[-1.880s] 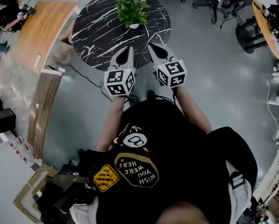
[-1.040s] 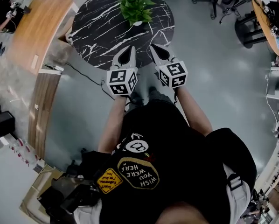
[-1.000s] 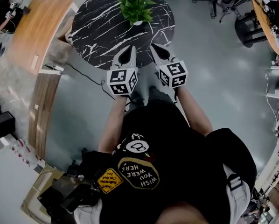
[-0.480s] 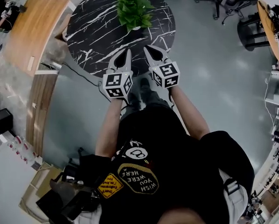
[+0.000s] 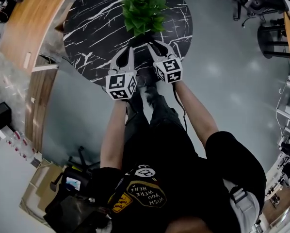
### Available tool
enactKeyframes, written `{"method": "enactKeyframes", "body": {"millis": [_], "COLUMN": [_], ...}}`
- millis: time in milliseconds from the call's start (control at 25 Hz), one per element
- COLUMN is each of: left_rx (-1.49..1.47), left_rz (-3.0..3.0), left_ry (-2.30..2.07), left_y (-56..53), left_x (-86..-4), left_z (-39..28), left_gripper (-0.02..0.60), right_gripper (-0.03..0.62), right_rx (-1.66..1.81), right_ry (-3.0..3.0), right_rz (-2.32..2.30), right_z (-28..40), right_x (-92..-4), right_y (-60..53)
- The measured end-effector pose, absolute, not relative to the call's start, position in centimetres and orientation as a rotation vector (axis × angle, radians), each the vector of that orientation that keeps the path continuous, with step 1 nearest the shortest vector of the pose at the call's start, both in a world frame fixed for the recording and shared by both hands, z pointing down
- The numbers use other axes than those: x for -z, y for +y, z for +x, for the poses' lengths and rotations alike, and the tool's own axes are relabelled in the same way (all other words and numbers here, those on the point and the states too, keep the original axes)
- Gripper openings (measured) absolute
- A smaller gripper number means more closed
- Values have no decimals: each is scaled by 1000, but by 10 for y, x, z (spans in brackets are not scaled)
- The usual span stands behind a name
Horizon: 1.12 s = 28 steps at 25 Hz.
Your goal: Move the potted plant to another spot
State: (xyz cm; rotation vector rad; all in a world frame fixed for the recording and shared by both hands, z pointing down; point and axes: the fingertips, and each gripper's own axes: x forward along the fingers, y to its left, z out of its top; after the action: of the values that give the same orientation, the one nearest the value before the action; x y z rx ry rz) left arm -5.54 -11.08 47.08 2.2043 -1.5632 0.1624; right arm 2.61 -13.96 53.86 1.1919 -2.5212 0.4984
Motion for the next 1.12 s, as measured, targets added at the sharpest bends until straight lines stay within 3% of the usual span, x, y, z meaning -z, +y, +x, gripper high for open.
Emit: {"method": "enactKeyframes", "body": {"millis": [120, 360, 480, 760, 1120], "left_rx": [-197, -162, -153, -143, -144], "left_rz": [2173, 2151, 2157, 2163, 2148], "left_ry": [-1571, -1541, -1522, -1478, -1487], "left_y": [-123, -132, -133, -126, -120], "left_x": [-499, -528, -531, -534, -536], "left_z": [-67, -78, -80, -78, -81], "left_gripper": [5, 5, 5, 5, 5], "right_gripper": [135, 356, 415, 472, 482], "right_rx": [-568, -549, -461, -368, -332], "right_ry": [-2446, -2312, -2304, -2312, -2335], "right_rz": [1215, 1327, 1388, 1441, 1466], "right_z": [23, 16, 12, 8, 6], "right_x": [-582, -641, -648, -648, -647], "right_y": [-154, -190, -216, -260, -261]}}
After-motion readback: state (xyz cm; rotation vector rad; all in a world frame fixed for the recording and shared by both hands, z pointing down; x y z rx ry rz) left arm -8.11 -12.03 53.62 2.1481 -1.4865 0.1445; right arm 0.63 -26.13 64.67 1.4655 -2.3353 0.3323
